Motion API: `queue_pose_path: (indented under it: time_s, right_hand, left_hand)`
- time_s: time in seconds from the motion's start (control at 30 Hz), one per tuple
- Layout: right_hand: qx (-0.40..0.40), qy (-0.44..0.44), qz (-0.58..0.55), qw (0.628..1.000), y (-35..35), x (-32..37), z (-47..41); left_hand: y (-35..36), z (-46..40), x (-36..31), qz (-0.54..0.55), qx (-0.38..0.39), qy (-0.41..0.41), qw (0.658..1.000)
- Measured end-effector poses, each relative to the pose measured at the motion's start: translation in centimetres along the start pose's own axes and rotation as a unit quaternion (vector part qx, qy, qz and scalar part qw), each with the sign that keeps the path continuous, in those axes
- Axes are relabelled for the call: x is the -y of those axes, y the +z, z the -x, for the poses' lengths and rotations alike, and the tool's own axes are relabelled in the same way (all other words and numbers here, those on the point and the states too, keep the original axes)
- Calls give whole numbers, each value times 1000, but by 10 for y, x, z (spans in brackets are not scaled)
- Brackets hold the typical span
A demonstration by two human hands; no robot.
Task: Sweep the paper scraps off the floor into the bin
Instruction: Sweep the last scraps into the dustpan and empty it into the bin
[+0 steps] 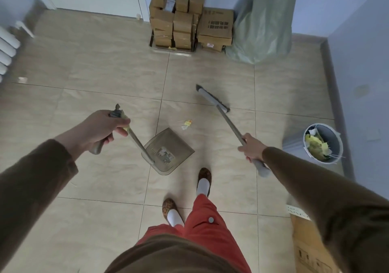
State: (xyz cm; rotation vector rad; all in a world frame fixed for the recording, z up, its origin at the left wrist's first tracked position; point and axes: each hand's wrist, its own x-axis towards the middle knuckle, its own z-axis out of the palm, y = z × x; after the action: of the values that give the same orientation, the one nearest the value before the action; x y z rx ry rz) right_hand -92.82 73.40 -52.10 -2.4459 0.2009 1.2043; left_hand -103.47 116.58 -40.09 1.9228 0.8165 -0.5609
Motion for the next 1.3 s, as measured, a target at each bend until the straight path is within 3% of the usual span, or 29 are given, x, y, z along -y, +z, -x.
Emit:
queue_pose_path:
  time_s: [0.2, 0.37, 0.6, 0.8, 1.0, 1.3]
  right_hand:
    - [86, 11, 108, 990, 67, 29, 20]
    - [173, 27, 62, 983, 45, -7, 88]
    - [121, 22, 12, 992, -12, -29, 150]
    - [69, -19, 60, 996, 17, 6, 112]
    - [153, -5, 65, 986, 81, 20, 102]
    - [148, 2, 7, 989, -8, -34, 170]
  left_hand:
    - [21, -11, 6, -1, 12, -28, 1000]
    - [28, -8, 13, 24, 35, -51, 998]
    - [28, 3, 16, 54, 65, -73, 994]
    - [25, 11, 23, 62, 87, -93, 990]
    - [32, 12, 40, 49, 47, -88, 994]
    - [21, 28, 59, 35, 23, -45, 998]
